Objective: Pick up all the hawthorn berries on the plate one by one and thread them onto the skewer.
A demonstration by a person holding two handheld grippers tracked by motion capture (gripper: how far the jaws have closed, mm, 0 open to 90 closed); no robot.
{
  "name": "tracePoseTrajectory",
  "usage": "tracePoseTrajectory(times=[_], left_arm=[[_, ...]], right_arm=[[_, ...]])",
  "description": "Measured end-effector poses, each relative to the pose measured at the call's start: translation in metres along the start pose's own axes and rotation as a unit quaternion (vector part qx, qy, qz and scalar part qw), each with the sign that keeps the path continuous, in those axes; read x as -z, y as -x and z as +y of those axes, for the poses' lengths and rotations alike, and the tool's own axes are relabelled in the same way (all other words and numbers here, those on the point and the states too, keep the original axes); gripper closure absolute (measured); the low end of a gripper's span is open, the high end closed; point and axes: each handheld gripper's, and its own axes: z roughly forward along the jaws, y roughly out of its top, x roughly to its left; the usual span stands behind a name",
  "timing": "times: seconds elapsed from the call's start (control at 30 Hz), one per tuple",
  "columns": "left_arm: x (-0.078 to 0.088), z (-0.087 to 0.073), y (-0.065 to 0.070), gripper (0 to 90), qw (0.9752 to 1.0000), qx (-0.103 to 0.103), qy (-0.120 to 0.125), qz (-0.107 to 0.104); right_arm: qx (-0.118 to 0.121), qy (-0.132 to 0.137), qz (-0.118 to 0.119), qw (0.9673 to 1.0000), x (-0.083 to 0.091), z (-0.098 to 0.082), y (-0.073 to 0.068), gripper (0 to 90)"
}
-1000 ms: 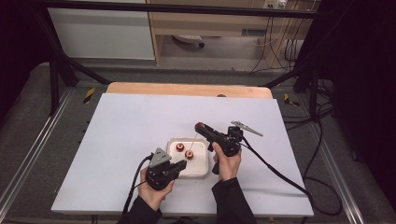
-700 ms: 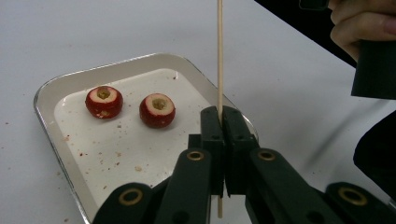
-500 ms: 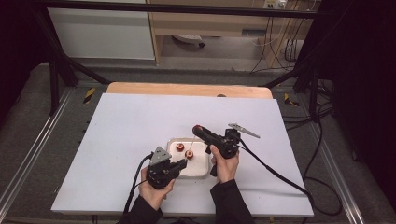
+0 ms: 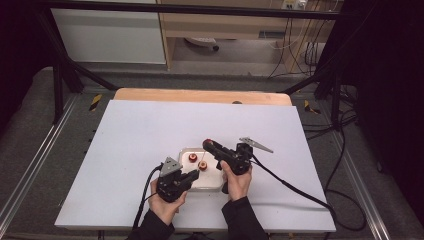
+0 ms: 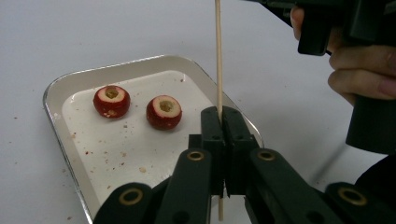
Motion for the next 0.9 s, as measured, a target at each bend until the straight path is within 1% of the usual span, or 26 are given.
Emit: tracePoseTrajectory(times=[0.07, 0.13, 0.2, 0.23, 0.27, 0.33, 0.37, 0.43, 0.5, 0.57, 0.6, 0.67, 0.73, 0.9], left_arm=[[0.0, 0.001, -0.001, 88.4, 1.0, 0.002, -0.001, -0.001], [-0.002, 0.001, -0.001, 88.4, 1.0, 0.0, -0.002, -0.001], [-0.003, 0.002, -0.002, 88.4, 1.0, 0.001, -0.006, -0.002], [-0.004, 0.002, -0.002, 88.4, 1.0, 0.001, -0.005, -0.002], [-0.004, 0.002, -0.002, 88.4, 1.0, -0.001, -0.002, 0.001], [-0.005, 0.004, -0.003, 88.5, 1.0, 0.001, -0.004, -0.001], [-0.005, 0.004, -0.004, 88.5, 1.0, -0.003, -0.004, 0.001], [-0.006, 0.004, -0.005, 88.4, 1.0, -0.002, -0.005, -0.001], [-0.007, 0.004, -0.006, 88.5, 1.0, -0.008, -0.005, 0.0], [-0.008, 0.005, -0.006, 88.5, 1.0, -0.007, -0.003, 0.001], [-0.009, 0.006, -0.006, 88.4, 0.9999, -0.011, -0.006, 0.001], [-0.01, 0.006, -0.006, 88.5, 0.9998, -0.017, -0.003, 0.005], [-0.011, 0.007, -0.007, 88.5, 0.9999, -0.015, -0.002, 0.004], [-0.011, 0.006, -0.008, 88.5, 0.9997, -0.023, -0.004, 0.005]], right_arm=[[0.002, 0.0, 0.002, 1.0, 0.0, -0.002, 0.0, 61.5], [-0.001, -0.003, 0.002, 1.0, 0.0, -0.003, -0.001, 61.6], [0.0, -0.009, 0.001, 1.0, 0.0, -0.005, -0.001, 61.6], [0.006, -0.008, -0.002, 0.9999, 0.0, -0.007, -0.001, 61.6], [0.005, -0.013, -0.002, 0.9999, 0.0, -0.008, -0.001, 61.6], [0.004, -0.021, -0.001, 0.9998, -0.001, -0.013, -0.002, 61.7], [0.006, -0.023, 0.001, 0.9997, -0.001, -0.014, -0.002, 61.7], [0.009, -0.027, 0.001, 0.9996, -0.001, -0.019, -0.003, 61.7], [0.011, -0.033, 0.001, 0.9994, -0.001, -0.023, -0.003, 61.7], [0.01, -0.038, 0.002, 0.9992, -0.001, -0.025, -0.003, 61.7], [0.01, -0.038, 0.002, 0.9992, -0.001, -0.027, -0.004, 61.6], [0.012, -0.042, 0.0, 0.9991, -0.001, -0.029, -0.004, 61.6], [0.011, -0.049, 0.002, 0.9987, -0.001, -0.033, -0.004, 61.6], [0.013, -0.055, 0.0, 0.9984, -0.001, -0.034, -0.004, 61.4]])
